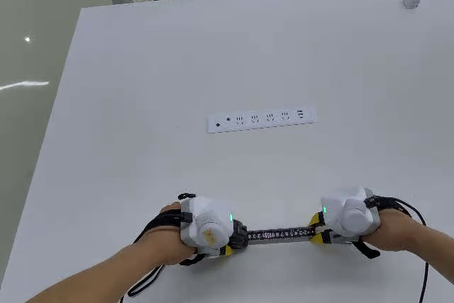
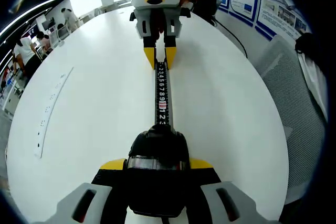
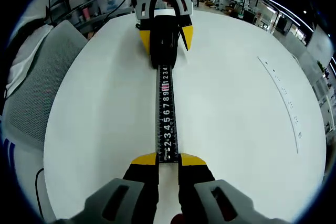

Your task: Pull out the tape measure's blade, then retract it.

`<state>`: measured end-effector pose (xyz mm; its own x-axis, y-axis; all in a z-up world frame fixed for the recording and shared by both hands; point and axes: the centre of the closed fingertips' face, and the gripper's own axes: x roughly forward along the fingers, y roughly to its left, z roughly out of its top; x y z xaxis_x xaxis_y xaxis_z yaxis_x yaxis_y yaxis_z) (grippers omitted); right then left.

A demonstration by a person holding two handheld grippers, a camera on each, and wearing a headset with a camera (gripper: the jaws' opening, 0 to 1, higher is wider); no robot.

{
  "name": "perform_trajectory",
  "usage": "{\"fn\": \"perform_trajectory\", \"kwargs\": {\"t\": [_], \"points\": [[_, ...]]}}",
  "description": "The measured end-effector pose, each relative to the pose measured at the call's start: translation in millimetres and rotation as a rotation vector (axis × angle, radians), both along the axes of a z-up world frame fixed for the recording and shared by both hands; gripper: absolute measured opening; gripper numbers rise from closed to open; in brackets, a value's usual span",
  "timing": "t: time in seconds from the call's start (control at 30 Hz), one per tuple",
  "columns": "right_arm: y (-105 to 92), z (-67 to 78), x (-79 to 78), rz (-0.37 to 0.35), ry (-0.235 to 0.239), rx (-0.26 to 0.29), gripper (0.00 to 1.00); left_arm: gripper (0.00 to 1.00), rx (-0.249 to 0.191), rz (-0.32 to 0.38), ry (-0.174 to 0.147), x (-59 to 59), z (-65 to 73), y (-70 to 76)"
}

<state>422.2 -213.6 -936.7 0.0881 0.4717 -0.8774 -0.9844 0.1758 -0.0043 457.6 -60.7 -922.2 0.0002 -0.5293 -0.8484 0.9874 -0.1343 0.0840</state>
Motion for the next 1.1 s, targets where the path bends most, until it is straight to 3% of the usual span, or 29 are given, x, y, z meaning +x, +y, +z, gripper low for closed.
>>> {"fn": "perform_trajectory", "kwargs": {"t": [1.1], "points": [[-42.7,1.0,-6.9,-0.025,0.004,-0.042,0.12,0.39,0.002,0.003,0.002,-0.2,0.5,-0.9]]}}
